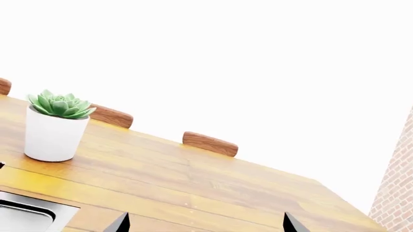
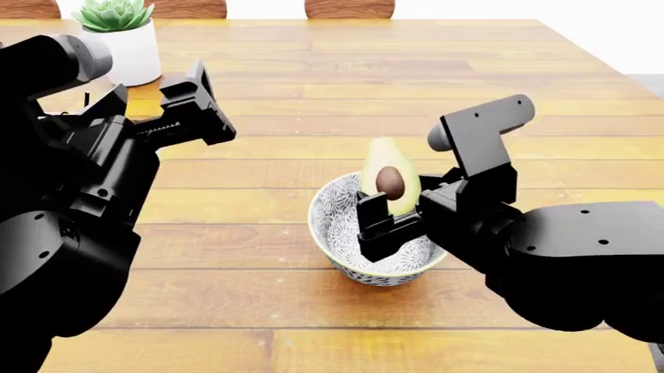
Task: Pick the eggplants and oranges from the sink and place them in one bowl. Place the avocado in the other bowl. Then turn off the sink faucet.
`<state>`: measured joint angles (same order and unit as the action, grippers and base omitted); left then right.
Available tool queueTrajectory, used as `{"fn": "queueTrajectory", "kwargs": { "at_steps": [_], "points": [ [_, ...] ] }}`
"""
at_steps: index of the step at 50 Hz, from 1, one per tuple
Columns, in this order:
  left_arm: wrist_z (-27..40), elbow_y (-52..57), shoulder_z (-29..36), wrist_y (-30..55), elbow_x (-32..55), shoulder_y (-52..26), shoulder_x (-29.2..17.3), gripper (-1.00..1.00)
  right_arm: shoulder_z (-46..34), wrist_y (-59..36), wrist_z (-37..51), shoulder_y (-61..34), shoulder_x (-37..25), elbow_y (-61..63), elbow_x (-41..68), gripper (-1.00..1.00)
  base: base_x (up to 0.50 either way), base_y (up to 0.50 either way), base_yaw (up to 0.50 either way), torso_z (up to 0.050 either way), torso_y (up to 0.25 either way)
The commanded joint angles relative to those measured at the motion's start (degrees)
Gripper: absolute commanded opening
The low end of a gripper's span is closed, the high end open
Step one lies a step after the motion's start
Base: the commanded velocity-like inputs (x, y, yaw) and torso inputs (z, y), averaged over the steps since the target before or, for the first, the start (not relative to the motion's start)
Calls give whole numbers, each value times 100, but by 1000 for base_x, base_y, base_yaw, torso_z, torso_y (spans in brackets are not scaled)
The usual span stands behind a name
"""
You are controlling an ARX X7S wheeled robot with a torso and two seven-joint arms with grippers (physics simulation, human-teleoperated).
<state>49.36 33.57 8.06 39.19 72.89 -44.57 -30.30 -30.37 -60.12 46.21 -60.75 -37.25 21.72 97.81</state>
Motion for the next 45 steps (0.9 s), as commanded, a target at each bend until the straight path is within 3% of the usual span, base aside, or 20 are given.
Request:
{"fn": "queueTrajectory", "kwargs": {
  "at_steps": [1,27,28,45],
  "points": [
    [5,11,17,-16,-17,21,-9,100,-27,-16,-158,84,10,-119,-6,-100,0,0,0,0,0],
    [34,17,79,-8,32,-50,2,100,-91,45,-220,217,-15,-227,25,-100,0,0,0,0,0],
    [35,18,81,-9,32,-51,3,100,-92,43,-208,208,-20,-216,21,100,0,0,0,0,0],
    [46,57,86,-36,48,-24,-15,100,-69,119,-213,197,-23,-146,22,100,0,0,0,0,0]
  ]
}}
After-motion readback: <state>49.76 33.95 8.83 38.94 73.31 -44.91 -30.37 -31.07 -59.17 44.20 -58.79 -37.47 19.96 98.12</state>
